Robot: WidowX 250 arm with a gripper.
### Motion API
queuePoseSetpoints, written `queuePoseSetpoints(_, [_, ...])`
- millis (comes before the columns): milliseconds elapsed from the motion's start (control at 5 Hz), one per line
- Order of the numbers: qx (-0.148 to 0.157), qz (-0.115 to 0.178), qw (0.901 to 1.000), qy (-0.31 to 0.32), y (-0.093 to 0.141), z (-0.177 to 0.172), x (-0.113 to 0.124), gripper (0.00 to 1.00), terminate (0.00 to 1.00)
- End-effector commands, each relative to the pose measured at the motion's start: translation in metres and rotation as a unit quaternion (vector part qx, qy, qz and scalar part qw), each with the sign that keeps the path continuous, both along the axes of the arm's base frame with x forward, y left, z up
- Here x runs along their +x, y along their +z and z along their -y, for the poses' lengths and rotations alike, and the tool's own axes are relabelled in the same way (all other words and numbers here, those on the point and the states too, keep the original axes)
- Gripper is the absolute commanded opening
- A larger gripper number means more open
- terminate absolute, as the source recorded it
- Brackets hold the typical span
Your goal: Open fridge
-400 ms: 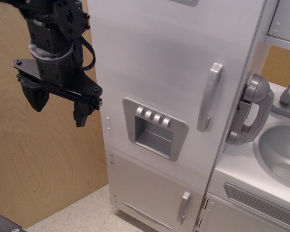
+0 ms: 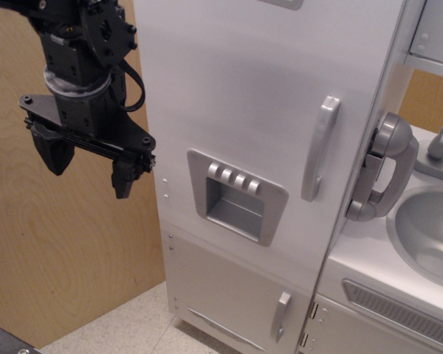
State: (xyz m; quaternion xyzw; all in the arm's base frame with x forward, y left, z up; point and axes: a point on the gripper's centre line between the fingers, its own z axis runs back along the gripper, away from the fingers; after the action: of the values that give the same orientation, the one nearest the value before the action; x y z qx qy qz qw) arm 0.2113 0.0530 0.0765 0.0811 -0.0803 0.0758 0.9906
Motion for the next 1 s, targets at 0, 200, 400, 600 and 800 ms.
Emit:
queuePoseSetpoints(0, [-0.042, 0.033, 0.9949, -0.086, 0.012, 0.059, 0.029, 1.0, 0.0])
queuePoseSetpoints(200, [-0.054, 0.041, 0.9944, -0.082, 0.019, 0.087, 0.057, 1.0, 0.0])
queuePoseSetpoints(400, [-0.052, 0.047, 0.994, -0.084, 0.016, 0.11, 0.076, 1.0, 0.0])
queuePoseSetpoints(600, [-0.064, 0.066, 0.9918, -0.089, 0.011, 0.125, 0.092, 1.0, 0.0])
queuePoseSetpoints(800, [-0.073, 0.067, 0.9912, -0.088, 0.004, 0.137, 0.105, 1.0, 0.0])
